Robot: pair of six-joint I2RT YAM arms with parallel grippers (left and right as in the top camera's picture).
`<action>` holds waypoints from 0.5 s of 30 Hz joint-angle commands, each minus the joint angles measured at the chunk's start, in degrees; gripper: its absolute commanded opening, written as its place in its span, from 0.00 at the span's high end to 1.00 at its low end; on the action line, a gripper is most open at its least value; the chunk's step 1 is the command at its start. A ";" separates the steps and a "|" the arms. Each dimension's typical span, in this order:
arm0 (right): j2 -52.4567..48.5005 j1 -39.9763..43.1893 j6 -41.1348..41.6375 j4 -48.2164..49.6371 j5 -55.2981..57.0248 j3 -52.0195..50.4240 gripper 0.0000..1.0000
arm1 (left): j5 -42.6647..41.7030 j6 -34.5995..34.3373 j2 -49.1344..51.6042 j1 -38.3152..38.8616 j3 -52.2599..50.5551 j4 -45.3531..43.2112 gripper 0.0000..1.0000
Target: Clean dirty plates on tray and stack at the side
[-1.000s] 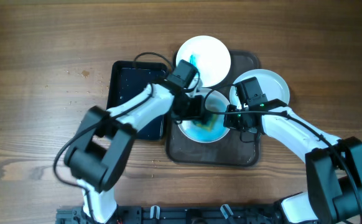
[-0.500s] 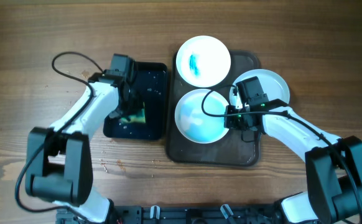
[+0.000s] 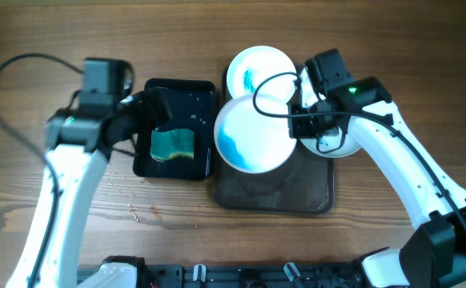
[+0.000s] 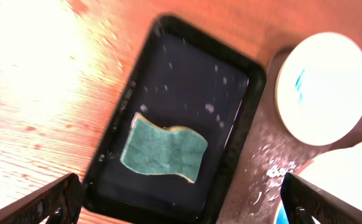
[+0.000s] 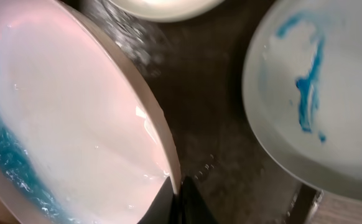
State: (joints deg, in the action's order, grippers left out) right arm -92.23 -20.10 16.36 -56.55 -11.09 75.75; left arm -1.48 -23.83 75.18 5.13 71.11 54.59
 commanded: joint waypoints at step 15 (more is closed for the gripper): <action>-8.81 -28.81 -23.08 47.17 56.57 3.39 0.95 | -3.41 0.74 -14.73 -7.02 0.92 8.26 0.00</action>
State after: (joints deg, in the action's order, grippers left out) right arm -101.27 -45.32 7.03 -14.35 28.21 78.13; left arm -4.23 -23.83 60.80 -1.48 71.13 62.48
